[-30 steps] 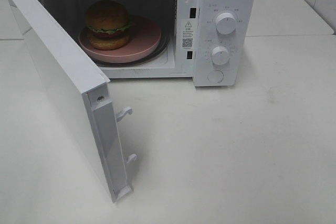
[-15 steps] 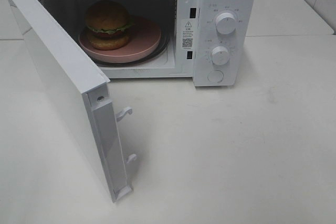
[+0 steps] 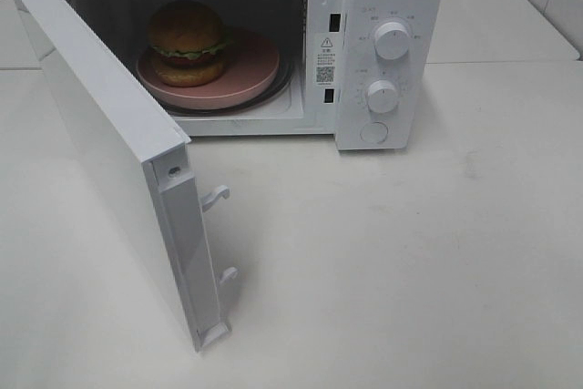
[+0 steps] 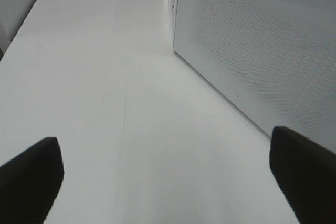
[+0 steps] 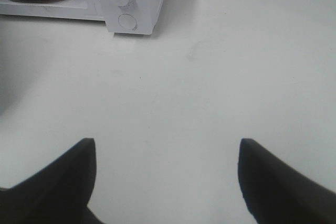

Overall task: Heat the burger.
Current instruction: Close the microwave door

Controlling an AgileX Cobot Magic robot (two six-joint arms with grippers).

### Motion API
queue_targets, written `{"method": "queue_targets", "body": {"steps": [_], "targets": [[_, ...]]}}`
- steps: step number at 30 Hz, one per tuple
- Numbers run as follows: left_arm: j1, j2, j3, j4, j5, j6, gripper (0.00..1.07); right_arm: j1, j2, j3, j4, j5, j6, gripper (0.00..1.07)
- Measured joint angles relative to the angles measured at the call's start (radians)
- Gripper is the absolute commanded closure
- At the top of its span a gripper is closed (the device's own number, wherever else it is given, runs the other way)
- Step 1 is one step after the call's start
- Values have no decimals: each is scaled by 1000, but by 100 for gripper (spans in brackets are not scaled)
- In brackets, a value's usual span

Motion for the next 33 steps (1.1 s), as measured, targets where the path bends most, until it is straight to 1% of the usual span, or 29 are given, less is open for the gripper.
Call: {"method": "queue_targets", "body": {"steps": [8,12,13,14,15,16,17,18,19,20,21,22,23,24,25,26,27,28,29,30,32,33], "targets": [[0,3,-3,-6,-4,0,7,0,0,0,0,0,0,35],[0,47,-23,-23,-42,0,7,0,0,0,0,0,0,35],[0,64,-26,-24,-58,0,8,0,0,0,0,0,0,35],[0,96,-28,-25,-79,0,12,0,0,0,0,0,0,35],[0,96,-28,-25,-79,0,12,0,0,0,0,0,0,35],[0,130,-28,-26,-99,0,19,0,0,0,0,0,0,35],[0,130,-28,-26,-99,0,19,0,0,0,0,0,0,35],[0,149,-28,-28,-110,0,23,0,0,0,0,0,0,35],[0,183,-28,-29,-127,0,36,0,0,0,0,0,0,35],[0,183,-28,-29,-127,0,36,0,0,0,0,0,0,35],[0,202,-28,-29,-136,0,41,0,0,0,0,0,0,35],[0,239,-28,-29,-151,0,54,0,0,0,0,0,0,35],[0,239,-28,-29,-151,0,54,0,0,0,0,0,0,35],[0,252,-28,-29,-158,0,60,0,0,0,0,0,0,35],[0,286,-28,-29,-168,0,71,0,0,0,0,0,0,35],[0,286,-28,-29,-168,0,71,0,0,0,0,0,0,35],[0,315,-24,-30,-194,0,83,0,0,0,0,0,0,35],[0,331,-19,-30,-216,0,91,0,0,0,0,0,0,35],[0,331,-19,-30,-216,0,91,0,0,0,0,0,0,35],[0,360,-3,-31,-259,0,106,0,0,0,0,0,0,35],[0,372,9,-31,-285,0,107,0,0,0,0,0,0,35],[0,394,35,-36,-337,0,107,0,0,0,0,0,0,35]]}}
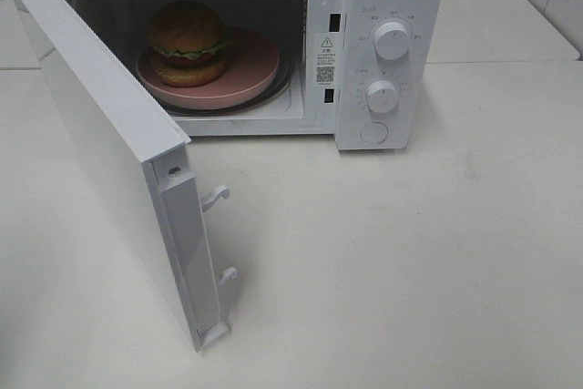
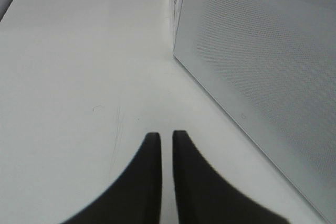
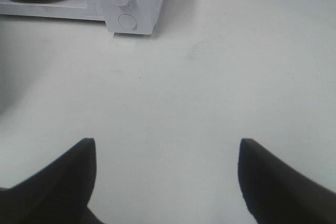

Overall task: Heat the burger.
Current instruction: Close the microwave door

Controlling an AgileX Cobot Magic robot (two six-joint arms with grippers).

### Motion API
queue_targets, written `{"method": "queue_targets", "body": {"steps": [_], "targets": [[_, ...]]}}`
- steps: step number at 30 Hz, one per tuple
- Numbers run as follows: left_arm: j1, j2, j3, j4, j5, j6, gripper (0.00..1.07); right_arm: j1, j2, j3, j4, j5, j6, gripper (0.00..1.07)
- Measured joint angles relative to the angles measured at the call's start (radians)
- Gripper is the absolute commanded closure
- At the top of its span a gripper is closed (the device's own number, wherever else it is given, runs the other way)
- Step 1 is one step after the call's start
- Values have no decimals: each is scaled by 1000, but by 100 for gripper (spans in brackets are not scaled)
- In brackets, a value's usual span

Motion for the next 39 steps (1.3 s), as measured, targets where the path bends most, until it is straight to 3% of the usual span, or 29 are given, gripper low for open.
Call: {"method": "queue_targets", "body": {"steps": [6,11,19,25,27,28,29,30,32,35,39], "targets": [[0,45,81,-20,-210,18,107,0,0,0,0,0,0,35],[0,76,183,-43,-492,74,107,0,0,0,0,0,0,35],[0,161,303,-43,-859,82,107,0,0,0,0,0,0,35],[0,252,315,-2,-969,77,107,0,0,0,0,0,0,35],[0,335,315,68,-1037,24,107,0,0,0,0,0,0,35],[0,335,315,68,-1037,24,107,0,0,0,0,0,0,35],[-9,389,315,115,-1076,-20,107,0,0,0,0,0,0,35],[-9,389,315,115,-1076,-20,107,0,0,0,0,0,0,35],[-33,477,315,203,-1144,-84,107,0,0,0,0,0,0,35],[-59,580,315,286,-1243,-120,107,0,0,0,0,0,0,35],[-83,658,315,300,-1305,-126,107,0,0,0,0,0,0,35]]}}
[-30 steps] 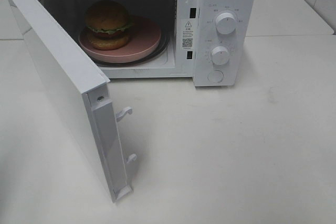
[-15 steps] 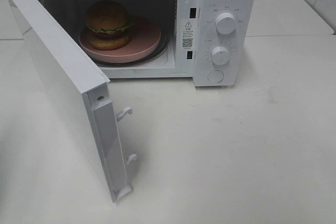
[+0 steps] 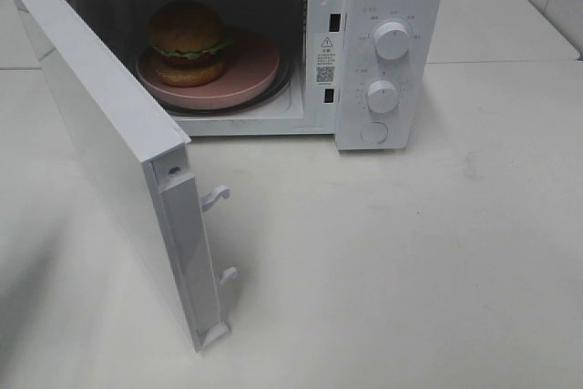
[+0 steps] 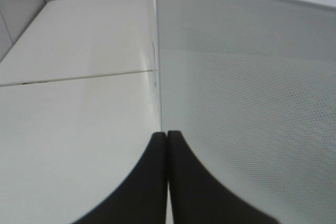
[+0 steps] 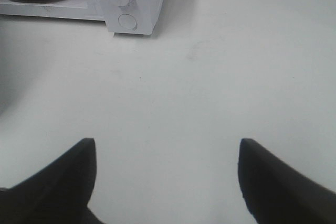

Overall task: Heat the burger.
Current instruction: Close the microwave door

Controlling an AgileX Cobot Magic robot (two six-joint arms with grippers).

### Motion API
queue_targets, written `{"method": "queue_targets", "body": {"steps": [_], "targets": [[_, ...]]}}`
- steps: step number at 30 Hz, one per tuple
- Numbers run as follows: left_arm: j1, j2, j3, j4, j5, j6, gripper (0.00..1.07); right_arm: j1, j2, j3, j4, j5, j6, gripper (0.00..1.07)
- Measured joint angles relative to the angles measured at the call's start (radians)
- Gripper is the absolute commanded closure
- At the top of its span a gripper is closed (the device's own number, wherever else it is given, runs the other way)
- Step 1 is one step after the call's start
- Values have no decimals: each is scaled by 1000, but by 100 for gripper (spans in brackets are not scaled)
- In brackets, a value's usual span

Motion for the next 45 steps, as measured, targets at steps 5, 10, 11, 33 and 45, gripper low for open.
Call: {"method": "queue_targets", "body": {"steps": [5,10,11,33,45], "targets": [[-71,111,-1,6,-91,-2,107,0,0,0,0,0,0,35],[-158,212,-26,6,-145,0,107,0,0,0,0,0,0,35],[-177,230,-32,3,-155,3,107,0,0,0,0,0,0,35],[-548,526,-243,-401,-247,201,107,0,0,0,0,0,0,35],[-684,667,-461,-602,-247,292,107,0,0,0,0,0,0,35]]}}
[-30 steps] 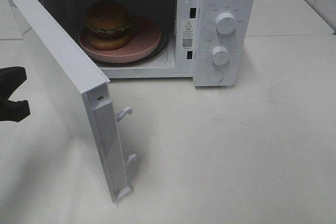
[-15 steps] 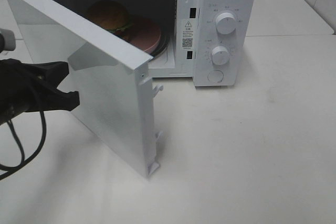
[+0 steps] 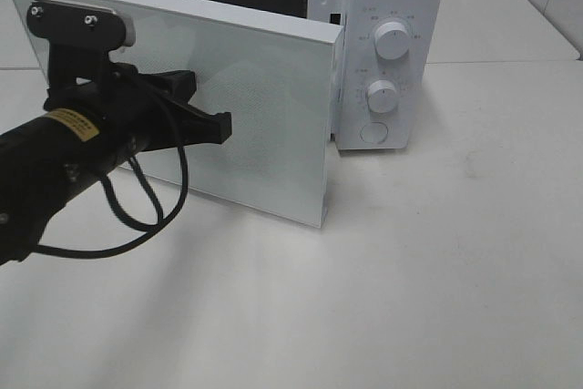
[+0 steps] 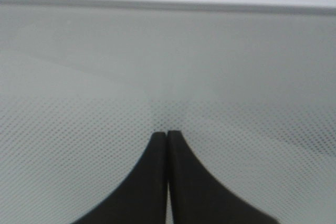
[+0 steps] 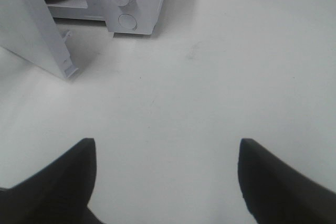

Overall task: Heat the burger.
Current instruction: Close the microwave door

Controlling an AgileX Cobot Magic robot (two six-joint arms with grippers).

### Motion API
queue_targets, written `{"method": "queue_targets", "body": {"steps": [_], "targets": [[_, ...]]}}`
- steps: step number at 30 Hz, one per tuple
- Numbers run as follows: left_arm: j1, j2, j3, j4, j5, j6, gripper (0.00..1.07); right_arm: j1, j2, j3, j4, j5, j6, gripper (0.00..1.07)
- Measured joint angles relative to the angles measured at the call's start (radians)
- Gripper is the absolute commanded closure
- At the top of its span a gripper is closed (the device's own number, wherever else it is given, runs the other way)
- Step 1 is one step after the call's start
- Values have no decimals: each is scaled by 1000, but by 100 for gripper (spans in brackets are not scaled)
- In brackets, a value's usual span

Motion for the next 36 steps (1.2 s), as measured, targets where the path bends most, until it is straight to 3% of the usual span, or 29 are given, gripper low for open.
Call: {"method": "queue_targets", "body": {"steps": [15,36], "targets": [[-51,146,-257,-188,68,133,107,0,0,0,0,0,0,35],[-74,293,-535,-264,199,219,107,0,0,0,0,0,0,35]]}}
